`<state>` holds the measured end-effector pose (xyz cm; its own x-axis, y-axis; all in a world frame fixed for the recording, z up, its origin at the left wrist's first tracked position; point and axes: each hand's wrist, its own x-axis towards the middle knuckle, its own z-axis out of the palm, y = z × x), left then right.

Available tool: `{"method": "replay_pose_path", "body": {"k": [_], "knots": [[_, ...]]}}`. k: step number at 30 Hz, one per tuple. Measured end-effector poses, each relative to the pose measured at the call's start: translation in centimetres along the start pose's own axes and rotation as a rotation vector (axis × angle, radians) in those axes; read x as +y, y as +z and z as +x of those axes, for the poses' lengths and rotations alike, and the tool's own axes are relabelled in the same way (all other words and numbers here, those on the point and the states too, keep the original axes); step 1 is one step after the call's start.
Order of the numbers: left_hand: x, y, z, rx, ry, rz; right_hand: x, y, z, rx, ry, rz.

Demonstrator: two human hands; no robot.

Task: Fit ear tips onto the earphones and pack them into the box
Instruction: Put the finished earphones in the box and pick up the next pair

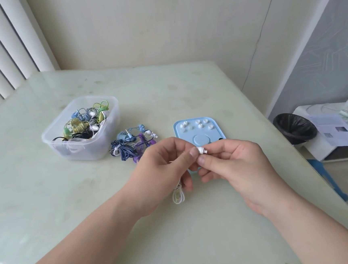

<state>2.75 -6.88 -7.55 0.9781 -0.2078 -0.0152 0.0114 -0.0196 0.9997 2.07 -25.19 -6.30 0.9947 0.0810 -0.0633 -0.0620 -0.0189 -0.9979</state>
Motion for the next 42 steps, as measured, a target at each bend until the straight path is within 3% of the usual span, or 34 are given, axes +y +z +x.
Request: {"method": "replay_pose_path", "body": {"k": [7, 13, 20, 26, 29, 33, 38, 42], "knots": [[-0.2, -0.1, -0.7, 0.007, 0.05, 0.017, 0.0, 0.1, -0.1, -0.006, 0.027, -0.082], [-0.4, 0.2, -0.6, 0.045, 0.038, -0.038, -0.2, 0.3, -0.5, 0.048, 0.106, 0.059], [-0.8, 0.2, -0.3, 0.062, 0.025, -0.079, -0.2, 1.1, -0.8, 0.058, -0.03, -0.119], [-0.8, -0.1, 0.2, 0.141, -0.06, -0.27, -0.7, 1.0, -0.4, 0.157, -0.082, -0.126], [-0.6, -0.2, 0.4, 0.173, -0.1, -0.337, -1.4, 0.5, 1.7, 0.209, -0.145, -0.317], [-0.6, -0.1, 0.6, 0.215, -0.125, -0.384, -2.4, 0.6, 6.9, 0.176, -0.276, -0.814], [-0.5, -0.7, 0.8, 0.216, -0.155, -0.455, -2.6, 1.8, 11.8, 0.009, -0.173, -1.31], [-0.7, -0.7, 1.0, 0.22, -0.162, -0.487, -2.4, 2.4, 12.6, 0.003, -0.122, -1.455]]}}
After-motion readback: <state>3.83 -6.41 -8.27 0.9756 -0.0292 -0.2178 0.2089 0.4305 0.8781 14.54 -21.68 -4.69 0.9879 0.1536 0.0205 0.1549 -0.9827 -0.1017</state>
